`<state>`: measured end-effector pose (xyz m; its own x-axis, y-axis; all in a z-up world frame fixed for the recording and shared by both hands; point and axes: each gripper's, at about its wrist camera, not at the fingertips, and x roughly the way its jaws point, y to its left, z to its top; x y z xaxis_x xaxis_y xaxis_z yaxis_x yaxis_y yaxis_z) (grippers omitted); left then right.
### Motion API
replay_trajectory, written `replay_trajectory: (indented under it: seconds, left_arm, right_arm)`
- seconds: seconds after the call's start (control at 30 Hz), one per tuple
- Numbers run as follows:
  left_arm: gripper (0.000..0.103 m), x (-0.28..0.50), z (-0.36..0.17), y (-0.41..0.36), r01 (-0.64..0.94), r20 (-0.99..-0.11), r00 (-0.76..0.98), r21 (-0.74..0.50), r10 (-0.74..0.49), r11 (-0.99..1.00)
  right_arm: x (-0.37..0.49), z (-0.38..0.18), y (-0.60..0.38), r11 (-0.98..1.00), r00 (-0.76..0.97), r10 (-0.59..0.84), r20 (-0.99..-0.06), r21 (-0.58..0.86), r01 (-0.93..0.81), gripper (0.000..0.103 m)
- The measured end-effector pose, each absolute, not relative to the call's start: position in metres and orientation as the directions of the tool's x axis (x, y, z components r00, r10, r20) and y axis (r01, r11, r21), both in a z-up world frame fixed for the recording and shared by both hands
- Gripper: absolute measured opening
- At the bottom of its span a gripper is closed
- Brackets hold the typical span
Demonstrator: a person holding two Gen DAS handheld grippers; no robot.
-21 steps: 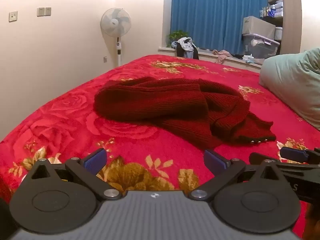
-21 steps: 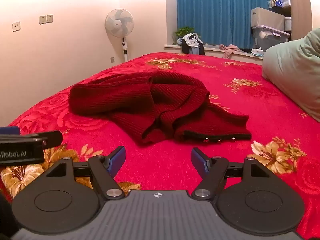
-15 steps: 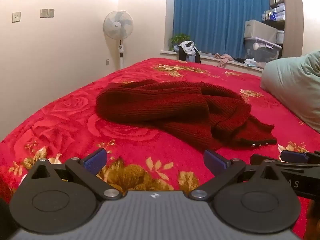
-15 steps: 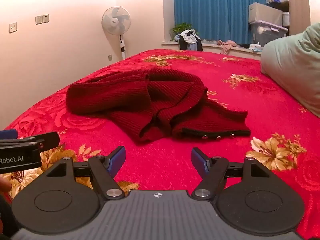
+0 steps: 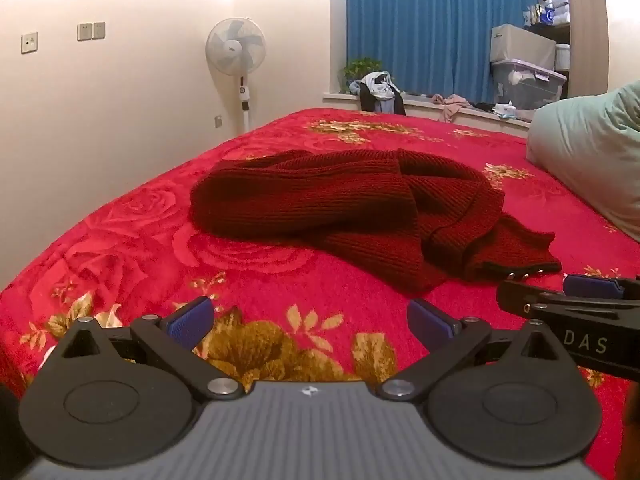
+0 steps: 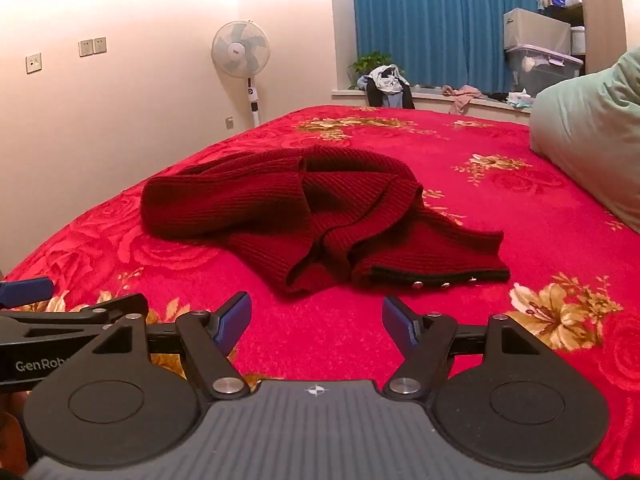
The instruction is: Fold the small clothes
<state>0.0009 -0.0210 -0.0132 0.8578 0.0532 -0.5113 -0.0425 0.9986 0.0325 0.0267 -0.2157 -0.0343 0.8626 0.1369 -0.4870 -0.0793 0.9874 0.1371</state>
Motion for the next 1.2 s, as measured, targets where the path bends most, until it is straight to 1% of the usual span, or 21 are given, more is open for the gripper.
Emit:
replay_trajectory:
  seconds: [1.2]
  left_arm:
    - [0.103,0.0038,-0.0142,-0.0186,-0.048,-0.524,0.850,0.022,0.052,0.999]
  right_arm:
    - [0.0301,-0.0357,-0.2157,0.987,0.858,0.139,-0.495,0.139,-0.080,0.074]
